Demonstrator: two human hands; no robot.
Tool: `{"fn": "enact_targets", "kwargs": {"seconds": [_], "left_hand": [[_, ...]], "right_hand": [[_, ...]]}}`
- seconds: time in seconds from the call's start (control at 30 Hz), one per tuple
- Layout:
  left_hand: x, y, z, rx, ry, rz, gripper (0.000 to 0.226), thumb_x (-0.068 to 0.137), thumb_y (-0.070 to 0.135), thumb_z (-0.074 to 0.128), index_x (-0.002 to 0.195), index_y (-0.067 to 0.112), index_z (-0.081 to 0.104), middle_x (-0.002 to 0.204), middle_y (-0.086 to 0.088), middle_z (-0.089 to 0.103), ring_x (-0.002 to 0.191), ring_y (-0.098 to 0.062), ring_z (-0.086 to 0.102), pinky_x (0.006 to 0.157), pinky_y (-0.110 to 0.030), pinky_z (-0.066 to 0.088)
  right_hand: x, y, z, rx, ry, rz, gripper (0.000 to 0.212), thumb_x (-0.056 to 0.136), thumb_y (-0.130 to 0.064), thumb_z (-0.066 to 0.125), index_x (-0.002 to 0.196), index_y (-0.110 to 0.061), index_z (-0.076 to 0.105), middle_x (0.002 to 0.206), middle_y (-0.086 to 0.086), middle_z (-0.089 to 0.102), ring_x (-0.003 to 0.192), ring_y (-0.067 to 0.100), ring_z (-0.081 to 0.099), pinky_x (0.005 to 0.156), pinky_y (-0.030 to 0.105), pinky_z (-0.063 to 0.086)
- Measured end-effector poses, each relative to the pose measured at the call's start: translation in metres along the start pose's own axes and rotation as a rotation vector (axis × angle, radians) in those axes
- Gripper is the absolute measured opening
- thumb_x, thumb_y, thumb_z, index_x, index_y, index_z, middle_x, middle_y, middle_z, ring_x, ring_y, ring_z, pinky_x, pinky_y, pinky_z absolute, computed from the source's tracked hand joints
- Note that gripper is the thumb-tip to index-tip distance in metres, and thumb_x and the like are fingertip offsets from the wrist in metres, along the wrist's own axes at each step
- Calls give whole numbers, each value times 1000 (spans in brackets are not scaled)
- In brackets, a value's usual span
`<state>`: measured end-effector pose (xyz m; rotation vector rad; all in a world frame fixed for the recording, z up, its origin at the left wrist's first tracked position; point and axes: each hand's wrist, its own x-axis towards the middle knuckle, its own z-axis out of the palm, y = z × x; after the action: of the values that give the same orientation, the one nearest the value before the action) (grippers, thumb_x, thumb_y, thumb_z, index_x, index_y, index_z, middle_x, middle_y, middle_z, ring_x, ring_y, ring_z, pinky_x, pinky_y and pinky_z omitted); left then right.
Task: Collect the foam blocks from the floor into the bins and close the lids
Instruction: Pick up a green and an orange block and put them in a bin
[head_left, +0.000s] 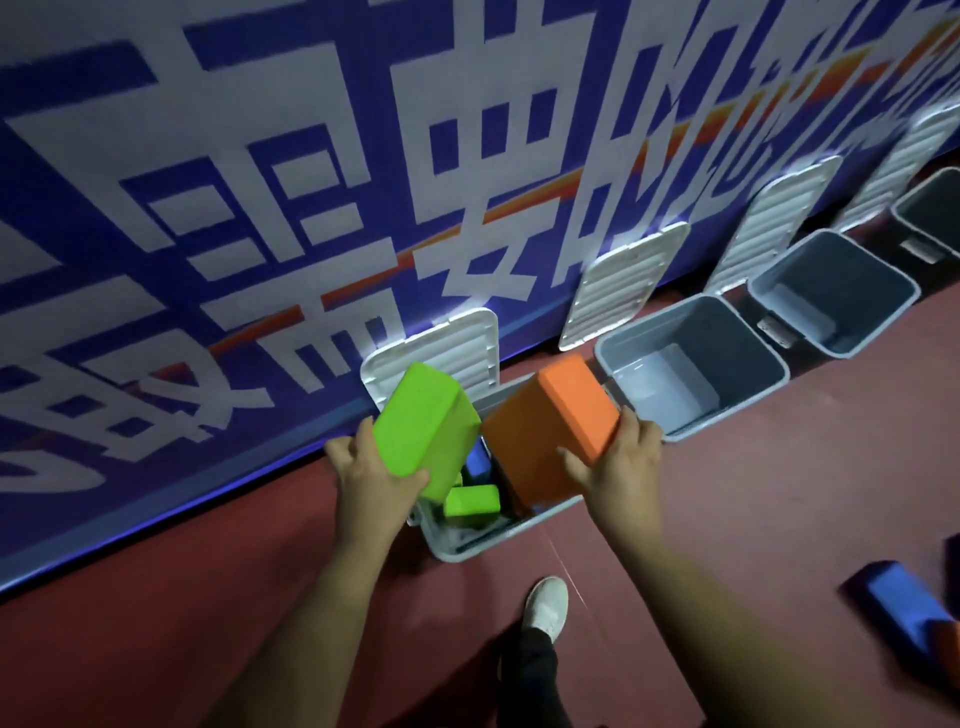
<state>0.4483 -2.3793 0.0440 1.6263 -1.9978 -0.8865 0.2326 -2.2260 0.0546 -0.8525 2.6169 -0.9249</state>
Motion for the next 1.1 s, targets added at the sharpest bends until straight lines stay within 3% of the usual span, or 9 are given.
{"fn": "enact_targets", "kwargs": {"seconds": [0.1,0.23,0.43,0.67,0.77,0.87,0.97,1.03,1.1], "left_hand": [[42,-10,59,37,-31,-39,83,57,16,87,129,8,46,119,-15,35,111,-36,45,100,-35,40],[88,-29,142,99,-68,-144,84,53,19,88,123,5,45,120,-22,37,111,-43,45,98,-46,45],[131,-83,244,145,-122,-79,84,47,18,88,119,15,45,116,-14,36,103,-42,50,90,-49,48],[140,-163,317,457,-245,73,103,47,31,97,130,11,41,122,-20,40,110,-40,45,89,-52,50],[132,-200,332,610,-316,153,108,47,35,96,138,21,39,121,-20,42,106,-38,45,88,-52,49],[125,-222,340,630,-275,173,96,53,43,92,135,23,46,121,-21,44,109,-38,43,90,-52,47],[115,-242,345,652,-393,159,79,57,58,80,124,27,52,125,-17,44,114,-37,43,95,-60,43],[108,-255,351,599,-527,108,75,61,42,81,126,33,47,135,-15,38,121,-39,44,100,-61,42],[107,-265,361,513,-646,57,80,68,20,77,137,36,38,147,-9,28,130,-36,41,107,-51,40]], "right_hand": [[59,23,32,44,-87,-16,84,74,-43,75,139,-3,41,118,12,40,112,33,41,98,47,40],[124,63,85,37,-181,-24,82,61,-51,59,129,-7,44,114,8,37,110,30,38,93,43,39],[181,131,187,-20,-313,-62,79,60,-14,82,131,-10,48,123,19,43,109,38,45,96,43,40],[185,223,280,-211,-438,-174,87,57,-14,90,134,-15,50,141,13,43,132,37,36,105,47,40],[169,259,308,-270,-531,-170,82,65,-17,86,136,-16,47,145,16,38,137,42,29,110,52,38],[154,278,329,-311,-595,-177,62,80,-16,76,133,-17,45,149,21,32,137,47,28,108,56,38],[147,282,346,-305,-606,-120,54,84,-7,68,133,-13,45,154,21,27,140,44,28,108,54,40],[143,285,357,-304,-587,-178,59,79,-3,71,130,-13,43,153,20,32,140,43,32,110,53,39],[141,287,367,-328,-606,-243,71,75,-1,68,138,-13,39,155,17,34,144,40,30,113,54,34]]}}
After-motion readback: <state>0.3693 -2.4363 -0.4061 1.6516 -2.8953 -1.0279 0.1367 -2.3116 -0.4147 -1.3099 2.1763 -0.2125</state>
